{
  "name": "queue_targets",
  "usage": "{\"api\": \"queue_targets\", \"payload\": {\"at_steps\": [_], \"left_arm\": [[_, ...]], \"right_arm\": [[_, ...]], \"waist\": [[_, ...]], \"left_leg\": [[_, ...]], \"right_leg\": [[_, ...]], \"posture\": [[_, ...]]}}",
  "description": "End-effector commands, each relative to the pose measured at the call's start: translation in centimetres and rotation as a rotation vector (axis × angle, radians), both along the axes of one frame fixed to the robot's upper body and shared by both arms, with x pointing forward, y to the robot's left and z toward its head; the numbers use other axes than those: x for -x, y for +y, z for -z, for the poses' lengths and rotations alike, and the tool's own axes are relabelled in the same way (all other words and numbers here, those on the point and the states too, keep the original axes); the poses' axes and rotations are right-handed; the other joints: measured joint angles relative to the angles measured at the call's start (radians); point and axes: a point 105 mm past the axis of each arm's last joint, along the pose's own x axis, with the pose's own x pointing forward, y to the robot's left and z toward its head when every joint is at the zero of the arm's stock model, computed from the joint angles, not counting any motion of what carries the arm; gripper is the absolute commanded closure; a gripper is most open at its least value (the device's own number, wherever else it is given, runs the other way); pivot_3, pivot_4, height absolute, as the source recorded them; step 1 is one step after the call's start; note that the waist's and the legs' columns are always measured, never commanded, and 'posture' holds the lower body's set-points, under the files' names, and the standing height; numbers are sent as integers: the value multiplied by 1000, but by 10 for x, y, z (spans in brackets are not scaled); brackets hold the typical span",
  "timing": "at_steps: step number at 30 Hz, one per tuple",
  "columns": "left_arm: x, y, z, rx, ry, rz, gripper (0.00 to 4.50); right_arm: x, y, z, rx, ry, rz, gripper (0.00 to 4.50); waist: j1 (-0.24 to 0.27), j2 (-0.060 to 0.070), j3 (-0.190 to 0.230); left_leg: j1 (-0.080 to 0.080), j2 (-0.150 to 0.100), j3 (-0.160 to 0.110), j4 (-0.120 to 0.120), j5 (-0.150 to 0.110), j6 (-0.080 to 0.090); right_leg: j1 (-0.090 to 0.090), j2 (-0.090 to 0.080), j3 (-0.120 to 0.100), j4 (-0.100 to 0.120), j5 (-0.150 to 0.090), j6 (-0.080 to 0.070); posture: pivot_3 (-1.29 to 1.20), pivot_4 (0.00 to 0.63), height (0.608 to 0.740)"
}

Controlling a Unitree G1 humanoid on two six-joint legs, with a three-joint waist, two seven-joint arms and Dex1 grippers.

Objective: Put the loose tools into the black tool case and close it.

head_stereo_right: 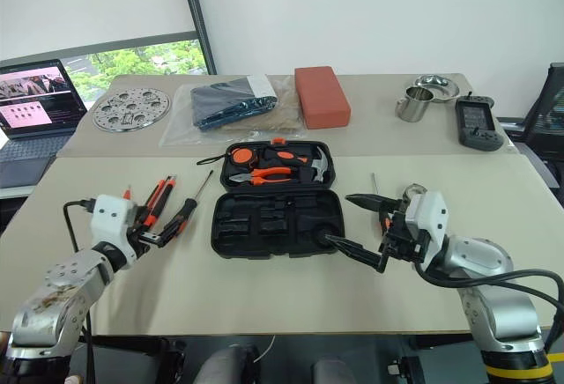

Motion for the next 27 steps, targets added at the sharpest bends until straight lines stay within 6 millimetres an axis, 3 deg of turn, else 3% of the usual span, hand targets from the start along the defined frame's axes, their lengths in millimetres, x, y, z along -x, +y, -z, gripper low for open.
{"api": "queue_targets", "payload": {"at_steps": [1, 4, 7, 14, 19, 23, 25, 27], "left_arm": [[-1, -7, 10, 0, 79, 18, 13], [-5, 2, 16, 0, 107, -49, 13], [-9, 4, 15, 11, 100, -62, 694], [-13, 0, 10, 35, 45, -53, 3434], [-16, -5, -19, 89, -93, 43, 3538], [-26, -7, -70, 55, -285, 191, 3538], [-21, -32, -88, 37, -344, 392, 3538], [-11, -60, -91, 4, -318, 627, 3538]], "right_arm": [[-1, 2, -7, 13, -44, 10, 0], [-1, 1, -8, 15, -53, 16, 0], [-1, 1, -9, 15, -59, 23, 0], [1, -3, -7, 22, -58, 40, 0], [0, -7, -11, 1, -63, 58, 0], [-2, -15, -11, 3, -61, 69, 0], [-5, -20, -12, 0, -58, 80, 0], [-8, -24, -11, 4, -54, 93, 0]], "waist": [[0, 0, 0], [-3, 0, 0], [-4, 0, 0], [-5, 0, 0], [-5, 0, 0], [-4, -1, 1], [0, -1, 1], [1, 0, 0]], "left_leg": [[0, 0, 0, 0, 0, 0], [0, 0, 0, -1, 1, -1], [1, 0, 0, 0, 1, -1], [1, 0, 0, 0, 1, -2], [0, 0, 0, 0, 1, -2], [0, 0, 0, 0, 1, -2], [0, 0, 0, 0, 1, -2], [0, -1, 1, 0, 1, -2]], "right_leg": [[0, 0, 0, 0, 0, 0], [0, 1, 0, 0, 0, 0], [0, 1, 0, 1, 0, 0], [0, 1, 0, 2, 0, 0], [0, 1, 0, 2, 0, 0], [-1, 1, 0, 2, 0, 0], [0, 1, -1, 2, 0, 0], [0, 1, -1, 1, 0, 0]], "posture": [[0, 150, 740], [0, 150, 740], [0, 150, 740], [0, 150, 740], [0, 150, 740], [0, 150, 740], [0, 150, 740], [0, 150, 740]]}}
